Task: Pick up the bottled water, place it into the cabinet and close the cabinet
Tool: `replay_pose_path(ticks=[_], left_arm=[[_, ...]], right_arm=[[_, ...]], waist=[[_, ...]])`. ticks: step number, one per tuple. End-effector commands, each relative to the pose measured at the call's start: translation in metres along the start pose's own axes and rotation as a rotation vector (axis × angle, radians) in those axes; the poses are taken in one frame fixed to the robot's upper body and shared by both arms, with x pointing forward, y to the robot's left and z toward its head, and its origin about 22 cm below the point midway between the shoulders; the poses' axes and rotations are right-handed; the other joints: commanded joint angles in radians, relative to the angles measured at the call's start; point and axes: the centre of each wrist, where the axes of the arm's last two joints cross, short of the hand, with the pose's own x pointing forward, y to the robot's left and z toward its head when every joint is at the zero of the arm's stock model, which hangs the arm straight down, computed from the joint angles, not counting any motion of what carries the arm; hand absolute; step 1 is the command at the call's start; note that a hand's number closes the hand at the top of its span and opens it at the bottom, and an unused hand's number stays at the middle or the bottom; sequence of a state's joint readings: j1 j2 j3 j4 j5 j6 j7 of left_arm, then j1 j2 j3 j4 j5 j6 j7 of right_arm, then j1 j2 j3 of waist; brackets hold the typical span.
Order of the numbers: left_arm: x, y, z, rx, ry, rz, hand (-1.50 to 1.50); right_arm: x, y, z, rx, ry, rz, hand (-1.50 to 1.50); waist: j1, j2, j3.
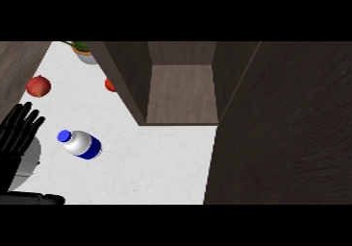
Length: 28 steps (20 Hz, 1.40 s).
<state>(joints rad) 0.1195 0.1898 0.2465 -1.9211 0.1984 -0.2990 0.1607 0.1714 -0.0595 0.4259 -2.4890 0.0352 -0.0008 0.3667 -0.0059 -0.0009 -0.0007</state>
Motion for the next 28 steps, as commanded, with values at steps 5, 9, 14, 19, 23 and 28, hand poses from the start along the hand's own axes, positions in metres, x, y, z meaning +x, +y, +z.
replay_pose_path(ticks=[5, 9, 14, 19, 23, 28], left_arm=[[-0.063, 0.012, -0.017, 0.003, 0.101, -0.015, -1.5], [-0.081, 0.032, -0.019, 0.003, 0.138, -0.002, -1.5], [-0.126, 0.032, -0.017, 0.027, 0.192, 0.02, -1.5], [-0.146, 0.048, -0.018, 0.007, 0.175, 0.029, -1.5], [-0.163, 0.051, -0.018, 0.017, 0.155, 0.046, -1.5], [-0.19, 0.045, -0.004, 0.032, 0.159, 0.045, -1.5]], right_arm=[[0.024, -0.003, 0.013, -0.012, -0.043, 0.068, -1.5], [0.022, 0.001, 0.007, -0.026, -0.048, 0.05, -1.5], [0.019, 0.005, 0.015, -0.018, -0.037, 0.054, -1.5], [0.02, 0.007, 0.012, -0.027, -0.021, 0.049, -1.5], [0.017, 0.005, 0.012, -0.031, -0.031, 0.079, -1.5], [0.015, 0.002, 0.012, -0.007, -0.041, 0.075, -1.5]], waist=[[-0.007, 0.001, 0.0], [-0.002, 0.001, 0.0], [-0.011, 0.001, 0.0], [-0.005, 0.001, 0.0], [-0.008, 0.001, -0.001], [-0.008, 0.002, 0.0]])
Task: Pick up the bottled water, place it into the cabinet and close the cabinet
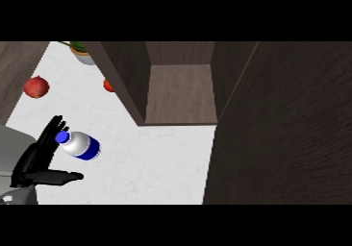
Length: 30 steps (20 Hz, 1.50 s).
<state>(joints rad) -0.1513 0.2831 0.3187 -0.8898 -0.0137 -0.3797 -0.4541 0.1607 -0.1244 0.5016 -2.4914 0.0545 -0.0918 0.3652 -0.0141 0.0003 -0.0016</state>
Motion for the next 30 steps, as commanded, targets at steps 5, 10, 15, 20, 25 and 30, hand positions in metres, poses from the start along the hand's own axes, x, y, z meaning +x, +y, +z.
replay_pose_path(ticks=[5, 10, 15, 20, 25, 30], left_arm=[[-0.019, 0.013, -0.008, 0.032, -0.033, 0.034, -1.5], [-0.048, -0.02, -0.005, 0.051, -0.073, 0.041, -1.5], [-0.046, -0.018, -0.016, 0.061, -0.096, 0.087, -1.5], [-0.037, -0.034, -0.036, -0.03, -0.111, 0.134, 1.5], [-0.034, -0.038, -0.042, -0.129, -0.184, 0.011, 1.5], [-0.041, -0.077, -0.047, -0.089, -0.309, -0.129, 1.5]], right_arm=[[0.03, 0.006, 0.015, -0.046, -0.058, 0.062, -1.5], [0.018, -0.003, 0.007, -0.04, -0.047, 0.069, -1.5], [0.025, -0.006, 0.018, -0.024, -0.056, 0.086, -1.5], [0.026, -0.004, 0.012, -0.029, -0.05, 0.061, -1.5], [0.013, -0.002, 0.008, -0.032, -0.042, 0.064, -1.5], [0.021, -0.001, -0.001, -0.022, -0.039, 0.071, -1.5]], waist=[[-0.009, 0.0, -0.001], [-0.005, 0.003, -0.001], [-0.009, 0.002, 0.0], [0.001, 0.0, 0.001], [-0.002, 0.0, 0.001], [0.003, 0.001, 0.0]])
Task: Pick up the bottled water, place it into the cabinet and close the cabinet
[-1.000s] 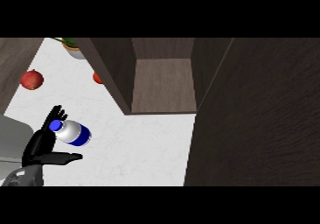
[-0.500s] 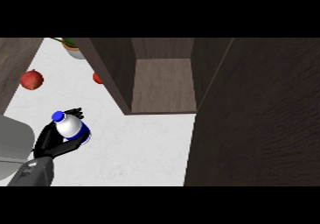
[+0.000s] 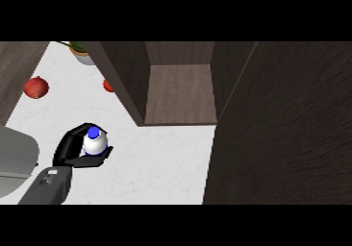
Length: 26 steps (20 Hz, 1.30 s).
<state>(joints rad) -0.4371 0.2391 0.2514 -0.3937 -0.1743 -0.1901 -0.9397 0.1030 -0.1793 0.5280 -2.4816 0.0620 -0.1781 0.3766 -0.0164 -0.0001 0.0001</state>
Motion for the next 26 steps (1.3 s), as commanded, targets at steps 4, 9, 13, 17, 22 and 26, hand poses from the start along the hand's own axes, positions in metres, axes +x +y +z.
replay_pose_path(ticks=[4, 9, 13, 17, 22, 26], left_arm=[[-0.011, -0.094, 0.002, 0.092, -0.097, 0.008, 1.5], [0.004, -0.104, -0.01, 0.105, -0.187, 0.1, 1.5], [0.018, -0.127, -0.017, 0.091, -0.179, 0.179, 1.5], [0.054, -0.138, -0.041, 0.08, -0.179, 0.233, 1.5], [0.098, -0.17, -0.045, 0.061, -0.165, 0.305, 1.5], [0.12, -0.179, -0.065, 0.077, -0.14, 0.273, 1.5]], right_arm=[[0.016, -0.001, 0.012, -0.036, -0.034, 0.051, -1.5], [0.024, -0.001, 0.01, -0.033, -0.016, 0.049, -1.5], [0.027, -0.002, 0.024, -0.029, -0.022, 0.022, -1.5], [0.011, -0.001, 0.023, -0.026, -0.015, 0.039, -1.5], [0.017, -0.004, 0.018, -0.035, -0.041, 0.042, -1.5], [0.021, 0.0, 0.017, -0.038, -0.024, 0.03, -1.5]], waist=[[0.008, -0.005, 0.0], [0.019, -0.006, -0.001], [0.007, -0.011, 0.0], [0.012, -0.009, 0.001], [0.017, -0.009, 0.0], [0.008, -0.003, 0.0]])
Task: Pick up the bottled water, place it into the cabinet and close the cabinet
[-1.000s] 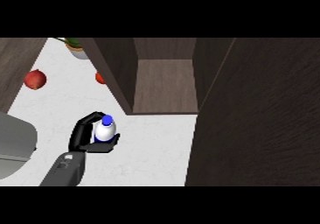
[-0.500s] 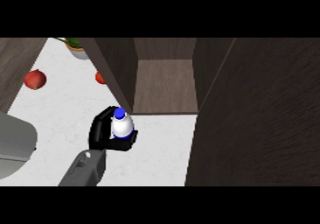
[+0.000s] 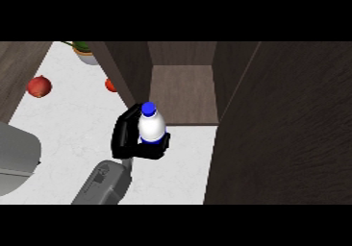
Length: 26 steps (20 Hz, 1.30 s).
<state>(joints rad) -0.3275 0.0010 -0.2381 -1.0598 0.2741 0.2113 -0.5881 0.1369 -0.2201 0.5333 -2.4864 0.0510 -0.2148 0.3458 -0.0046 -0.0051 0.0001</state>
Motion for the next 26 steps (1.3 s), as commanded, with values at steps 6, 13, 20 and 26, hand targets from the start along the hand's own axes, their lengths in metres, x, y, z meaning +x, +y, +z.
replay_pose_path(ticks=[6, 13, 20, 26], left_arm=[[0.034, -0.051, -0.033, 0.003, 0.011, -0.028, 1.5], [0.044, -0.069, -0.076, 0.032, 0.055, -0.073, 1.5], [0.038, -0.079, -0.095, 0.129, 0.127, -0.083, 1.5], [0.02, -0.06, -0.096, 0.205, 0.133, -0.144, 1.5]], right_arm=[[0.033, -0.007, 0.025, 0.01, -0.033, 0.029, -1.5], [0.012, 0.0, 0.017, -0.027, -0.046, 0.011, -1.5], [0.009, -0.013, 0.024, 0.02, -0.029, 0.014, -1.5], [0.016, -0.018, 0.034, -0.006, -0.028, 0.012, -1.5]], waist=[[-0.013, 0.003, 0.0], [-0.014, 0.005, 0.0], [-0.029, 0.008, 0.0], [-0.03, 0.007, 0.0]])
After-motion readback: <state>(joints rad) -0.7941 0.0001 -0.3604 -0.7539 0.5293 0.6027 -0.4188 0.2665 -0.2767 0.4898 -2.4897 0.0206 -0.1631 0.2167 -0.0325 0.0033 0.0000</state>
